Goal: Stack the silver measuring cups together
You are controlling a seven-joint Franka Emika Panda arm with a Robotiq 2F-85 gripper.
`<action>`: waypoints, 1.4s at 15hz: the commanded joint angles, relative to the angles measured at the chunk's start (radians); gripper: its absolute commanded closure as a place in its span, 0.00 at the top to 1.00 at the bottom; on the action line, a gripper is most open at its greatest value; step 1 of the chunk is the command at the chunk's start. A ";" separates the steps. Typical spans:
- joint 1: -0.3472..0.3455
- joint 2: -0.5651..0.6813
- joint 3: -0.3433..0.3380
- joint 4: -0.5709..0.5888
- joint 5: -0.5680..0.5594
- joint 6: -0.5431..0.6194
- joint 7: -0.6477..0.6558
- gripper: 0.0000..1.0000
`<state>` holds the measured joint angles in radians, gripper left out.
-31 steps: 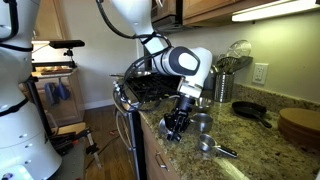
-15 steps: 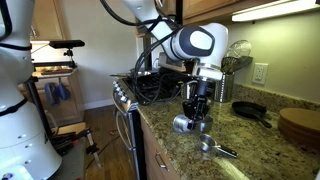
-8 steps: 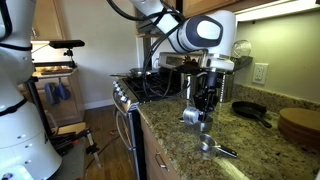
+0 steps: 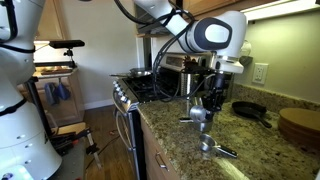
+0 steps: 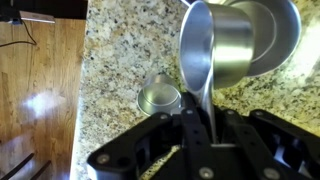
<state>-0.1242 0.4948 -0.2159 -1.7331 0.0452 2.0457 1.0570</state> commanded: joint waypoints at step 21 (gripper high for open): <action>0.054 0.293 0.018 0.464 -0.107 -0.324 -0.214 0.08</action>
<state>-0.0811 0.7658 -0.1874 -1.3041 -0.0343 1.7683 0.8665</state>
